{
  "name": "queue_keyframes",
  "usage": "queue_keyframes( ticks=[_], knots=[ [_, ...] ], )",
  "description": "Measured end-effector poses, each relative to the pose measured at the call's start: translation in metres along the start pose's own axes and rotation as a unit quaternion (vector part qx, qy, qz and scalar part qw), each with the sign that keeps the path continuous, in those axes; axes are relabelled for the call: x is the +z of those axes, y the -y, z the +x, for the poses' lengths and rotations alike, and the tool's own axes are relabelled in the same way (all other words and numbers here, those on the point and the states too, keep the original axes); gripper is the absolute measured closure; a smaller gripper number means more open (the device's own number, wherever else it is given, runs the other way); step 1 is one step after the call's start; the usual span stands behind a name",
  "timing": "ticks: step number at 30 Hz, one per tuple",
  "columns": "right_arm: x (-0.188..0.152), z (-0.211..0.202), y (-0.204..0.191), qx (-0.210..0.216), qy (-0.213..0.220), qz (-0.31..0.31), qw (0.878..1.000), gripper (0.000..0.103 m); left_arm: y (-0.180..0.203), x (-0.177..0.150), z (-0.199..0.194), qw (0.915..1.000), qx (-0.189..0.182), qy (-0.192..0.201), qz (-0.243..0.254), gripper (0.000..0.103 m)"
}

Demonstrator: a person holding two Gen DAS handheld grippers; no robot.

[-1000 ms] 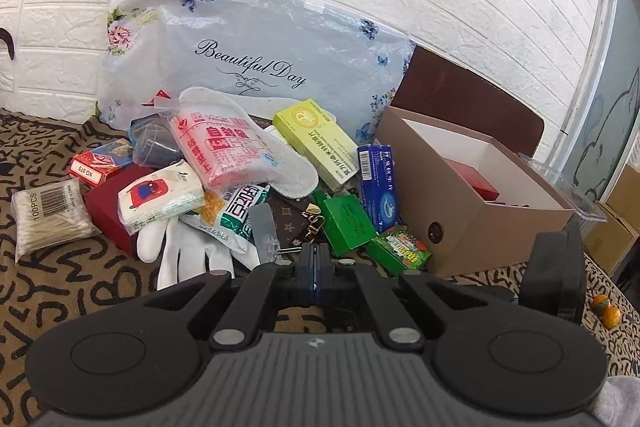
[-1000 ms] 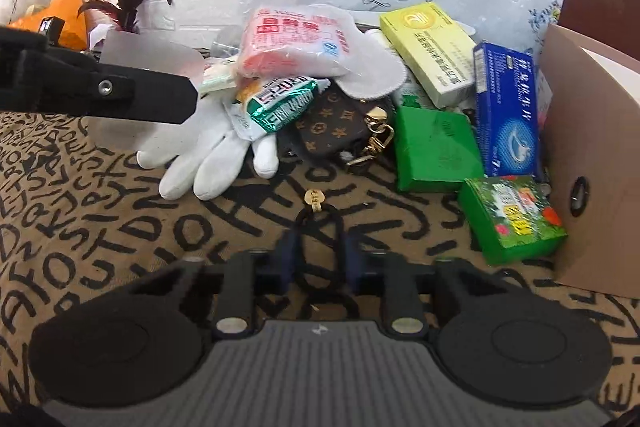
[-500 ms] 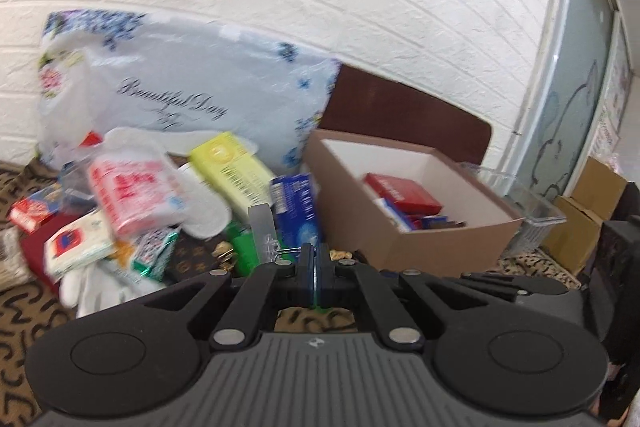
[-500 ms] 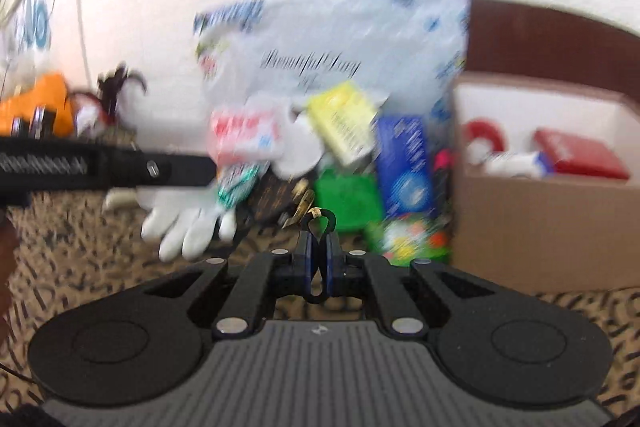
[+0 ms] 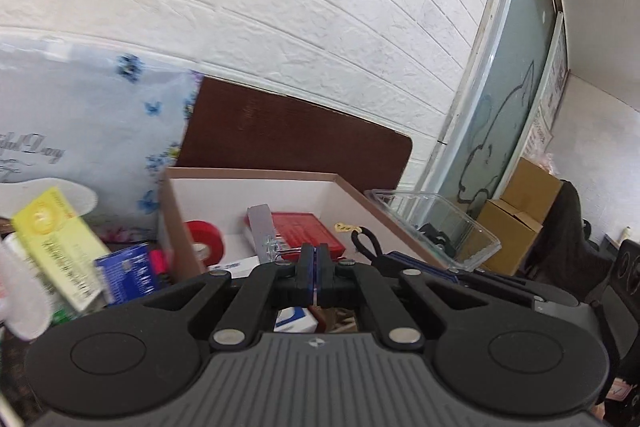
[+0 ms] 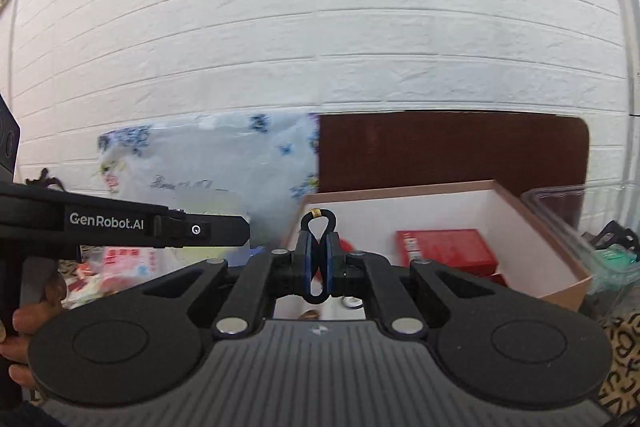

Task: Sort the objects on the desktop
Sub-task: 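Lift the gold key with the left gripper and release it into the box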

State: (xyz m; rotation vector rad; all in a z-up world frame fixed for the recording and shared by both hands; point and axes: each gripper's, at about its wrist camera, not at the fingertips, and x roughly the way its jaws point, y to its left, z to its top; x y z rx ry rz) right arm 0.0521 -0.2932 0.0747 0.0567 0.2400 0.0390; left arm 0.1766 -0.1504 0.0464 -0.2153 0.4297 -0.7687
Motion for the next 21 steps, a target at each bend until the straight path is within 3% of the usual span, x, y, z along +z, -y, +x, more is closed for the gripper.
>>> queue_keyframes(
  ticks=[8, 13, 14, 15, 17, 19, 20, 21],
  knots=[
    [-0.002, 0.059, 0.046, -0.026, -0.047, -0.003, 0.999, 0.098, -0.018, 0.007, 0.077, 0.9985, 0.003, -0.054, -0.002, 0.103],
    [-0.009, 0.096, 0.060, -0.026, -0.082, 0.006, 0.996, 0.098, -0.029, 0.006, 0.101, 0.9973, 0.019, -0.071, 0.003, 0.103],
    [-0.010, 0.102, 0.061, -0.026, -0.087, 0.005, 0.996, 0.098, -0.031, 0.007, 0.101, 0.9975, 0.023, -0.067, 0.002, 0.099],
    [-0.011, 0.107, 0.061, -0.024, -0.094, 0.004, 0.995, 0.095, -0.032, 0.007, 0.101, 0.9977, 0.021, -0.064, 0.000, 0.091],
    [-0.011, 0.116, 0.064, -0.014, -0.112, 0.006, 0.994, 0.093, -0.034, 0.009, 0.098, 0.9981, 0.022, -0.056, -0.006, 0.033],
    [-0.012, 0.119, 0.064, -0.007, -0.123, 0.002, 0.992, 0.092, -0.032, 0.010, 0.093, 0.9988, 0.039, -0.030, -0.003, 0.012],
    [-0.012, 0.118, 0.063, -0.007, -0.123, -0.004, 0.992, 0.089, -0.031, 0.010, 0.090, 0.9989, 0.044, -0.017, 0.002, 0.010],
    [-0.011, 0.117, 0.061, -0.011, -0.122, -0.010, 0.992, 0.072, -0.030, 0.011, 0.088, 0.9988, 0.046, -0.012, 0.007, 0.009]
  ],
)
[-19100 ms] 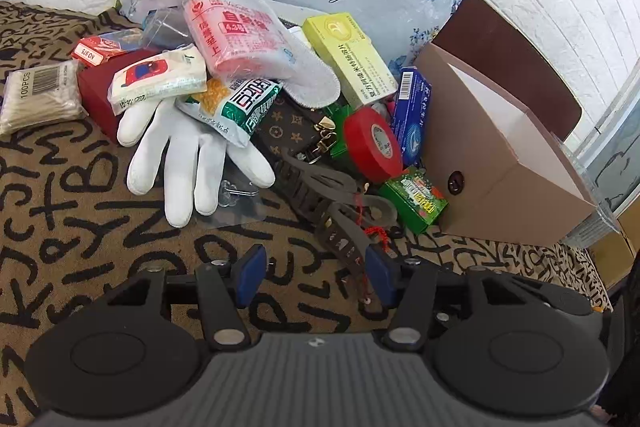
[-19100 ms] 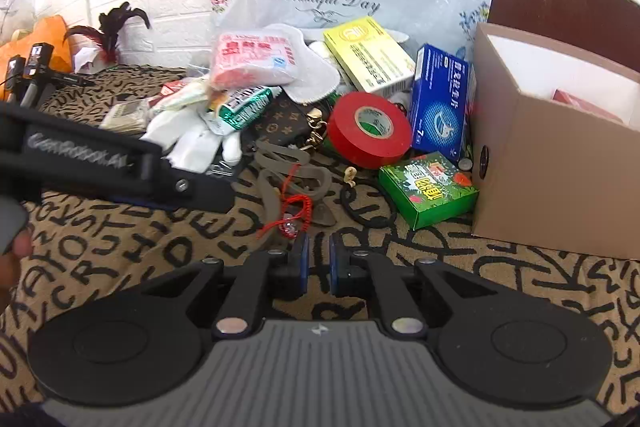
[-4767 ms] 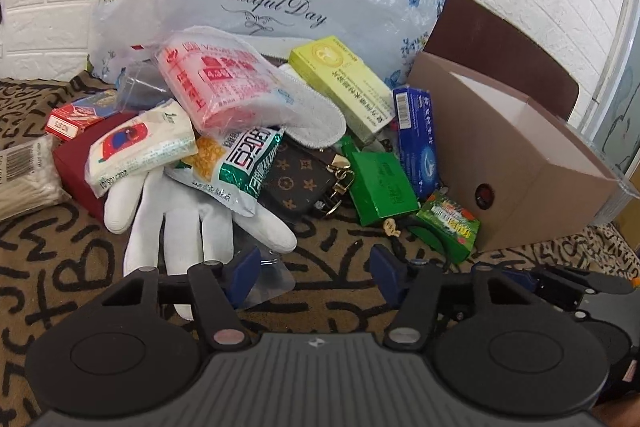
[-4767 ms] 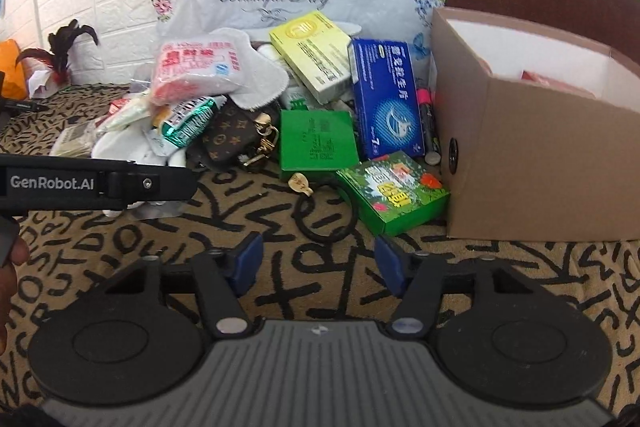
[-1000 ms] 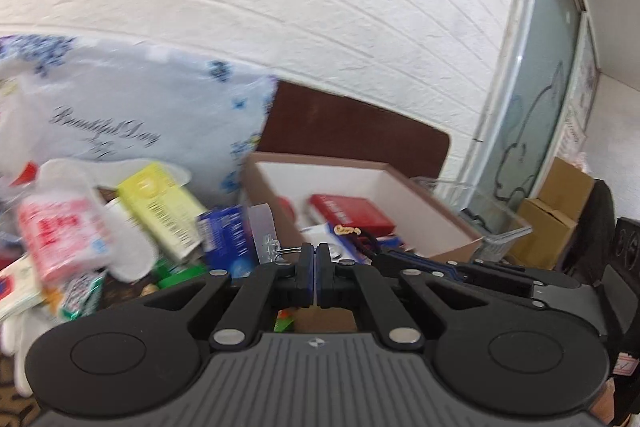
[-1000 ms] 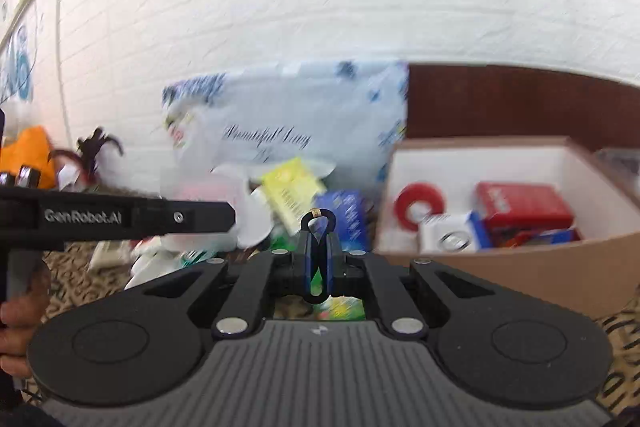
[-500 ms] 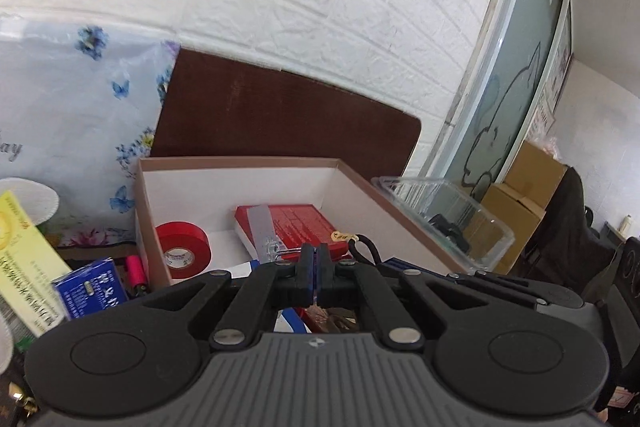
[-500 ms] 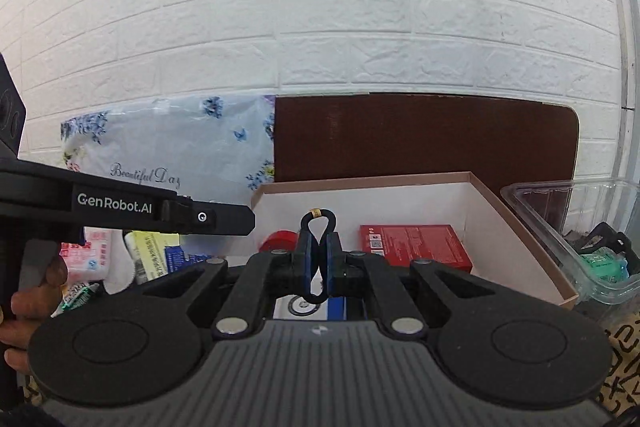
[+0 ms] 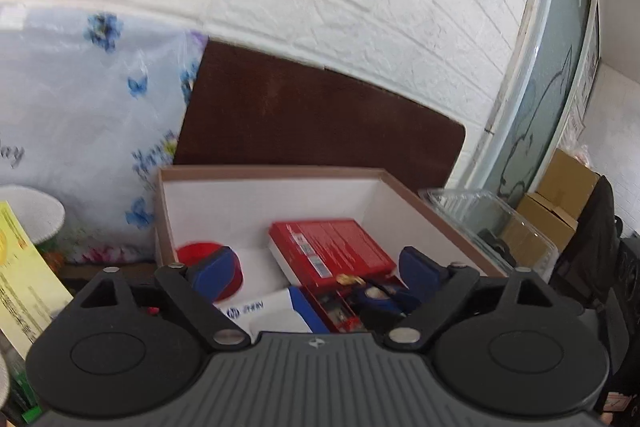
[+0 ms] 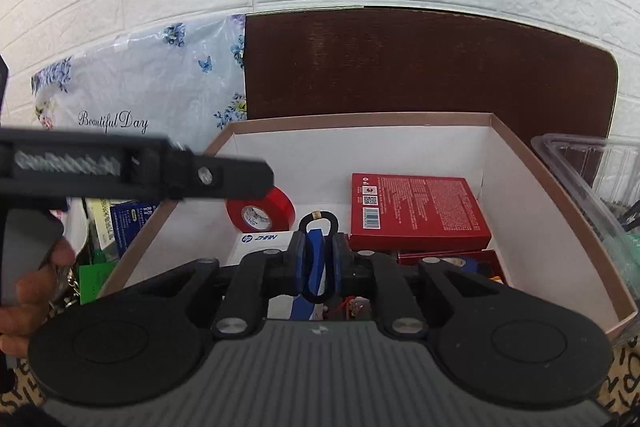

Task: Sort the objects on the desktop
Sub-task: 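Lift the gold key with the left gripper and release it into the box, then withdraw the left gripper and reach toward the clear self-seal bag pack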

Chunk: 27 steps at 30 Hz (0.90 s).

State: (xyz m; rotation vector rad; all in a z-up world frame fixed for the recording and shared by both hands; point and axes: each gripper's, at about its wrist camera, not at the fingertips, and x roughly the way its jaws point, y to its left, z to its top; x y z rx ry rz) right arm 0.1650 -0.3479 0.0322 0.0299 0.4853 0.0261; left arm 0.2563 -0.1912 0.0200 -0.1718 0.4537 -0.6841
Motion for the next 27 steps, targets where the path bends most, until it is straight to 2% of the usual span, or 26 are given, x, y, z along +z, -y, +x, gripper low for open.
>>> queue_keyframes(
  ticks=[1, 2, 3, 6, 18, 27],
  knots=[
    [0.000, -0.002, -0.001, -0.007, 0.002, -0.004, 1.000, 0.057, 0.000, 0.001, -0.001, 1.0000, 0.002, -0.002, 0.001, 0.007],
    [0.000, -0.004, -0.001, -0.017, 0.006, -0.007, 1.000, 0.025, 0.001, 0.002, -0.002, 1.0000, 0.005, -0.006, 0.000, 0.005],
    [-0.001, -0.007, -0.003, -0.030, 0.016, -0.011, 0.999, 0.003, 0.002, 0.002, -0.002, 0.9999, 0.007, -0.010, -0.001, 0.004],
    [-0.002, -0.018, -0.008, -0.060, 0.045, -0.035, 0.997, 0.002, 0.004, 0.000, -0.005, 0.9998, 0.011, -0.018, 0.000, 0.004],
    [-0.004, -0.038, -0.014, -0.062, 0.036, -0.029, 0.997, 0.002, 0.014, -0.013, -0.025, 0.9987, 0.035, -0.033, 0.015, 0.003],
    [-0.006, -0.061, -0.024, -0.062, 0.043, -0.029, 0.997, 0.002, 0.025, -0.015, -0.054, 0.9989, 0.034, -0.026, 0.020, 0.003]
  ],
)
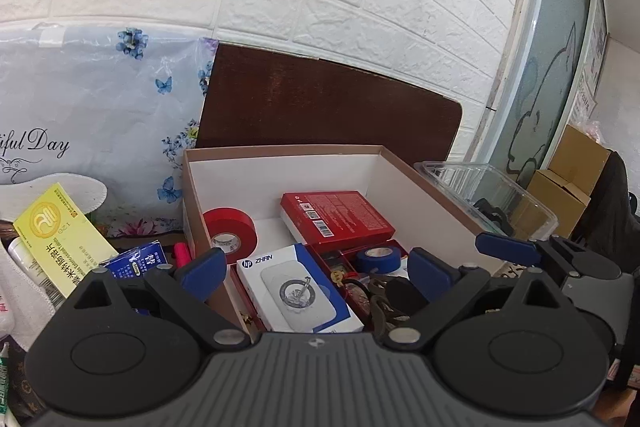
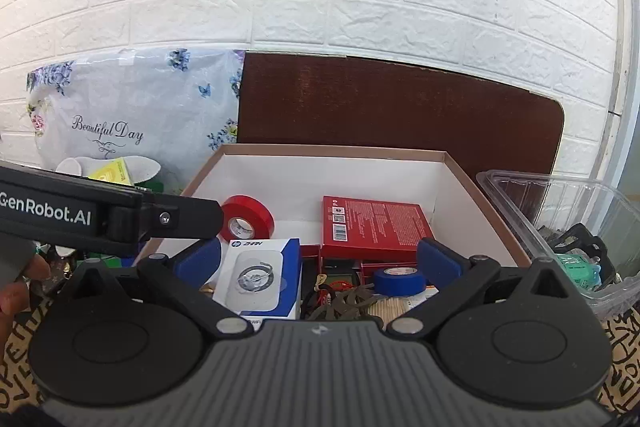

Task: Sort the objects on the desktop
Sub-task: 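Withdraw the left gripper and reach toward the clear self-seal bag pack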

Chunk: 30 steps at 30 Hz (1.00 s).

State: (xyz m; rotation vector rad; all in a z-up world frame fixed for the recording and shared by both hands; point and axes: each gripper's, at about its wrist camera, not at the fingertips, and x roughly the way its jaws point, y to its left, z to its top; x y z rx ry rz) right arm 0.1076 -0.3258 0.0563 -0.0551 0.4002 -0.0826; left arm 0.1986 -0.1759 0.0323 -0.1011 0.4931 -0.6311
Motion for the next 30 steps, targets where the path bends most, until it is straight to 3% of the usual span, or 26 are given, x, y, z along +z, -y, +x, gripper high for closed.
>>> queue_keyframes(
  ticks=[9, 16, 24, 30],
  knots=[
    [-0.005, -0.041, -0.018, 0.023, 0.020, 0.001, 1.000, 0.002, 0.008, -0.023, -0.053, 0.9996, -0.007, 0.026, -0.004, 0.003],
    [-0.023, -0.074, -0.050, 0.058, 0.030, -0.005, 0.998, 0.002, -0.002, -0.054, -0.098, 0.9986, 0.002, 0.032, -0.041, 0.003],
    [-0.045, -0.093, -0.099, 0.099, 0.037, -0.026, 0.994, 0.002, -0.027, -0.088, -0.137, 0.9958, 0.042, 0.030, -0.076, 0.003],
    [-0.057, -0.088, -0.139, 0.155, 0.031, -0.042, 0.987, 0.002, -0.062, -0.107, -0.158, 0.9909, 0.074, 0.026, -0.109, 0.003]
  ],
)
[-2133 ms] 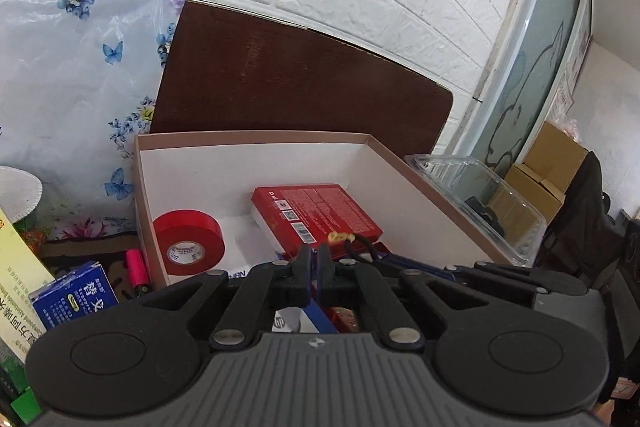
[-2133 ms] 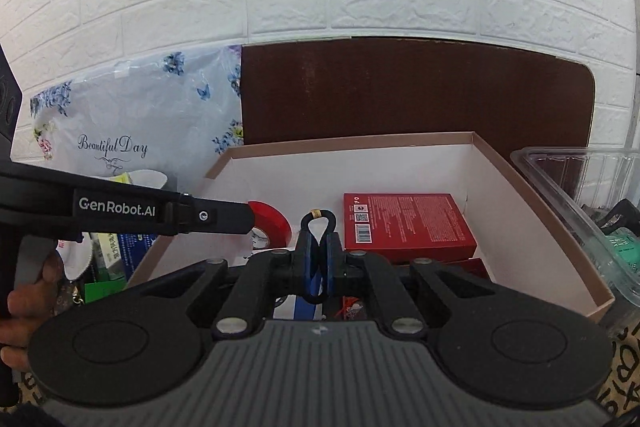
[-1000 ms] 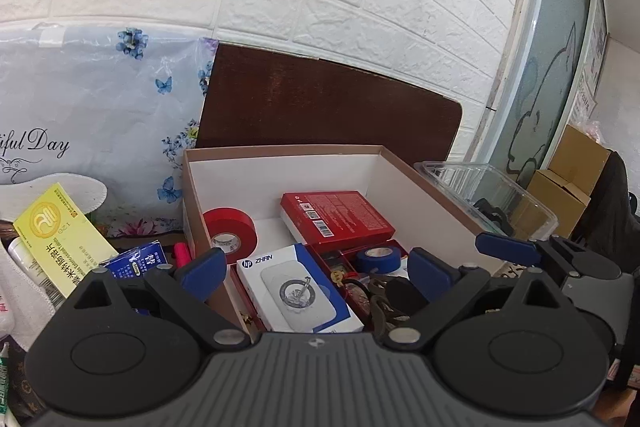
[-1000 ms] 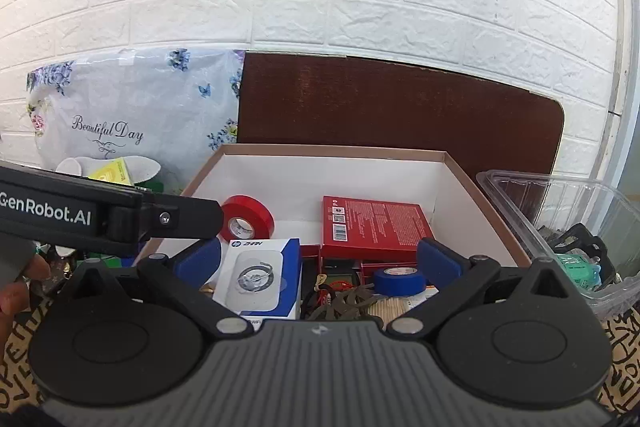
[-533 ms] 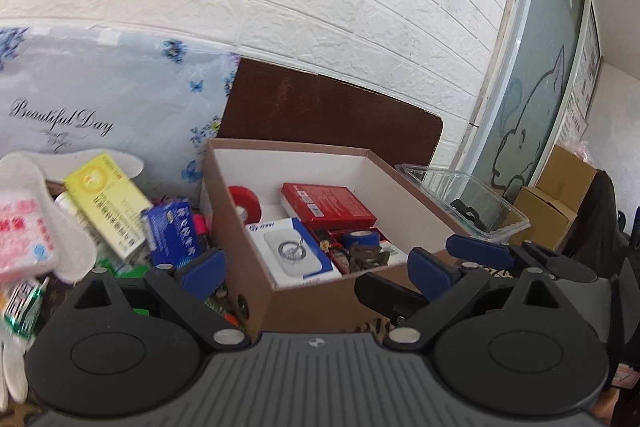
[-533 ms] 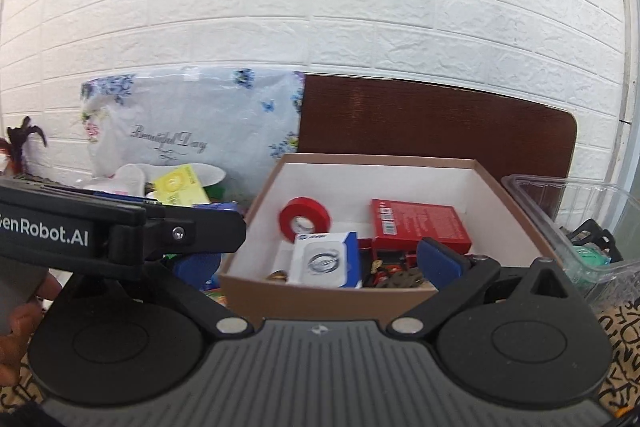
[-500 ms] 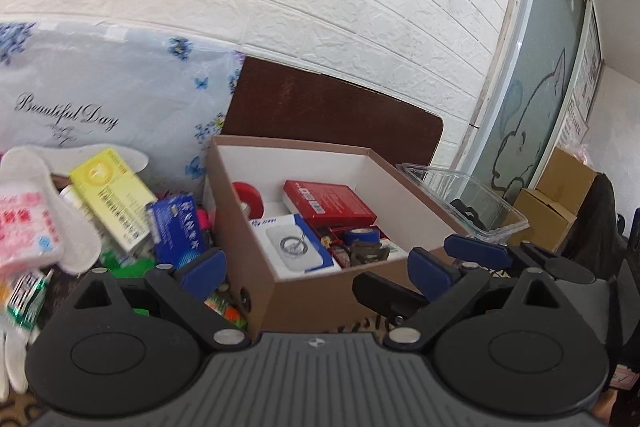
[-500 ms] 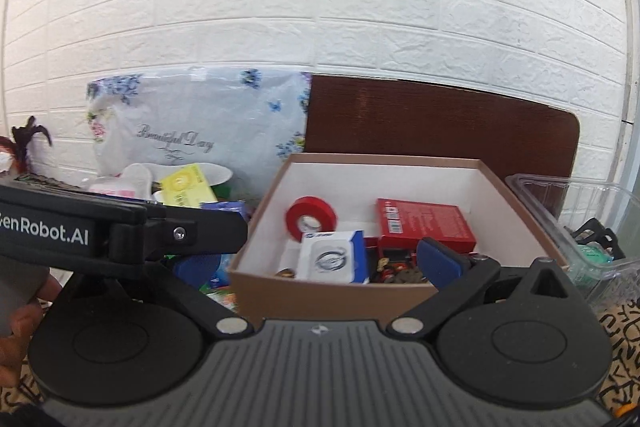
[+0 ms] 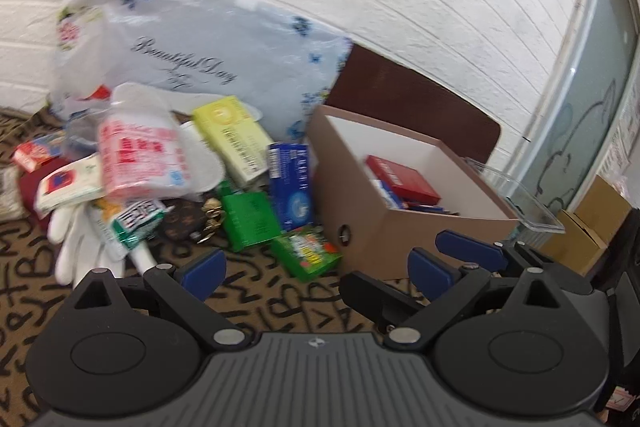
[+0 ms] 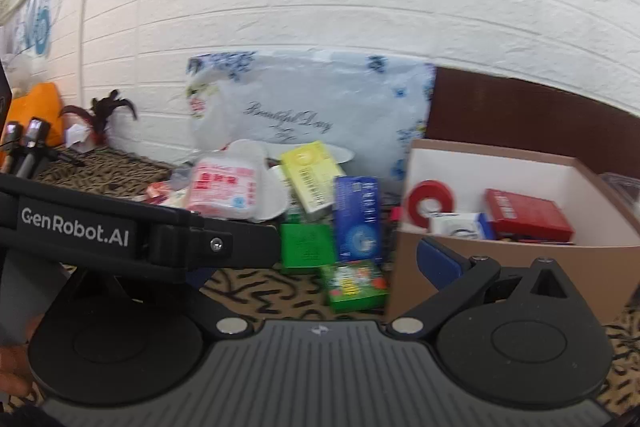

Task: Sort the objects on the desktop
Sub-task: 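Withdraw the left gripper and reach toward the clear self-seal bag pack, then grasp the clear bag of self-seal bags with the left gripper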

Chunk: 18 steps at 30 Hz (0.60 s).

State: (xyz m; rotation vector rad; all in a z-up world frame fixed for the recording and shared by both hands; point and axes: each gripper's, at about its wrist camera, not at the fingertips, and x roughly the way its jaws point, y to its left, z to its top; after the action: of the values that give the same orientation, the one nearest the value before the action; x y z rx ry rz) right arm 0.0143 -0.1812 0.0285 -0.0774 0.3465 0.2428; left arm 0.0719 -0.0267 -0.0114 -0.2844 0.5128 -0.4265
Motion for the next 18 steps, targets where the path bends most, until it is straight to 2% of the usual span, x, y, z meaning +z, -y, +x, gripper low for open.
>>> queue_keyframes(
  ticks=[10, 18],
  knots=[
    [-0.006, 0.039, -0.035, 0.055, -0.024, -0.016, 0.998, 0.002, -0.058, 0.018, -0.004, 0.9984, 0.043, 0.023, -0.030, 0.003],
    [0.004, 0.087, -0.044, 0.080, -0.025, -0.019, 0.996, 0.002, -0.100, 0.045, 0.028, 0.9979, 0.052, 0.024, -0.030, 0.005]
  ],
)
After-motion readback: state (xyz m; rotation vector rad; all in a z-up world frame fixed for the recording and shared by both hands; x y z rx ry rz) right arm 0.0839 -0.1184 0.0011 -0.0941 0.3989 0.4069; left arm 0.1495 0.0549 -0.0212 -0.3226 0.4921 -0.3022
